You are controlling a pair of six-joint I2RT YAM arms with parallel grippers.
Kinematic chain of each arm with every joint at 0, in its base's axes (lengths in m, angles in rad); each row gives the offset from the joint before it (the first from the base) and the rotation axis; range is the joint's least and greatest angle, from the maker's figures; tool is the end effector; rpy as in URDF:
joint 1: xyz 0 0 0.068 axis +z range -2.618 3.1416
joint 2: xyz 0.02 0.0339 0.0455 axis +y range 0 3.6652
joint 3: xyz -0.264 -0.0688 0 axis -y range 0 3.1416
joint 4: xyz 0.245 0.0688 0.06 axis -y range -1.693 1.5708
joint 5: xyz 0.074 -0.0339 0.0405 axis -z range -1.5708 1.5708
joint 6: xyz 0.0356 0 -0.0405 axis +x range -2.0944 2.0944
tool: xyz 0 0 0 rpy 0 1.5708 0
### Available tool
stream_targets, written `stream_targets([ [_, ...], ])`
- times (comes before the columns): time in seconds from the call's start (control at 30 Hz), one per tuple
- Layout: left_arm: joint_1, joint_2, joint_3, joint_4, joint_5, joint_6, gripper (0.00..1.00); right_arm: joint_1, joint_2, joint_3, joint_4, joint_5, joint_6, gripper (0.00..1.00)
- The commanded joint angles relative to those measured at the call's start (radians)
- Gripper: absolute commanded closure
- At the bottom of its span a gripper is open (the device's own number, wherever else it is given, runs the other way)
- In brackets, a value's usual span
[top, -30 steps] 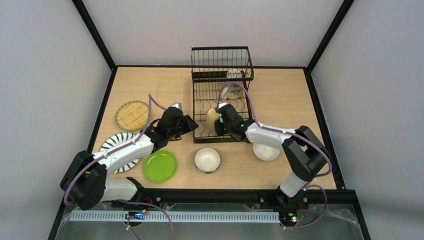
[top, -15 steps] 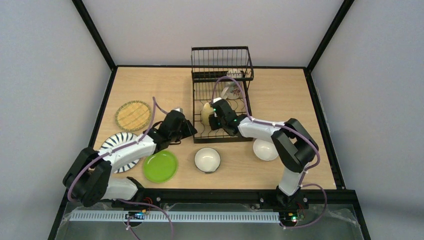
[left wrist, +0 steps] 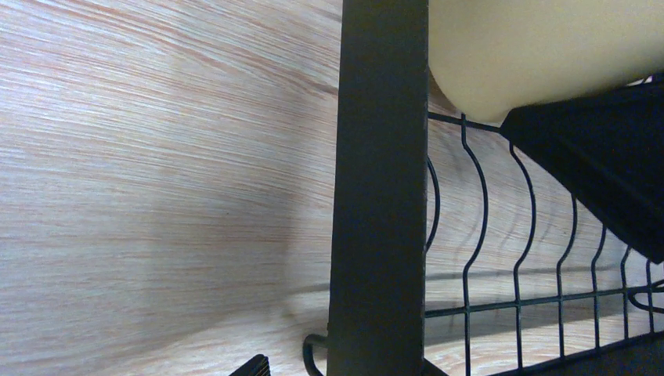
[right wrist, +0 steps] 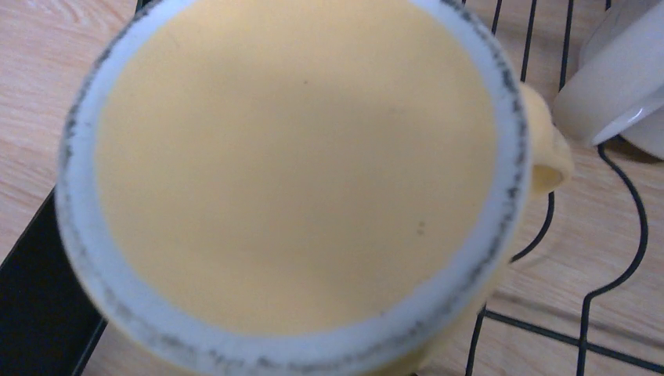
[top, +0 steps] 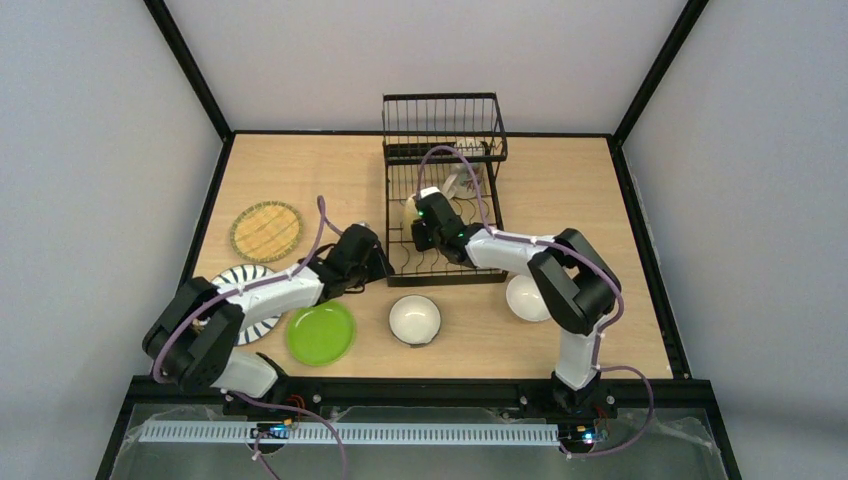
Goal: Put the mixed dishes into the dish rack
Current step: Adjust the cup in the dish rack.
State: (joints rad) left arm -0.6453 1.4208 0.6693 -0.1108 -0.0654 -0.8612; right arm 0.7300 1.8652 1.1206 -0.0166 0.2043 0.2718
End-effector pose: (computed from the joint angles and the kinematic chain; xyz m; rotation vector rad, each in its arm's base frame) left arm 0.2185 -0.1616 0.1679 -0.3020 2.5033 -0.5777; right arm 0.3001 0.2589 0.1691 -0.4286 2.2879 0.2694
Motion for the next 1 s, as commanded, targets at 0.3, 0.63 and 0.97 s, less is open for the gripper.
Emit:
stream_targets([
  [0.3,-0.008,0.101,0.06,-0.042,-0.037,0.033,0.01,0.003,0.083,0.088,0.163,0.149,-0.102,0.26],
  [0.63,-0.007,0.1,0.077,-0.113,-0.056,0.042,0.01,-0.018,0.151,0.135,0.233,0.174,-0.13,0.23],
  [0.97,-0.007,0.087,0.058,-0.137,-0.054,0.03,0.01,-0.037,0.206,0.184,0.276,0.196,-0.146,0.23],
])
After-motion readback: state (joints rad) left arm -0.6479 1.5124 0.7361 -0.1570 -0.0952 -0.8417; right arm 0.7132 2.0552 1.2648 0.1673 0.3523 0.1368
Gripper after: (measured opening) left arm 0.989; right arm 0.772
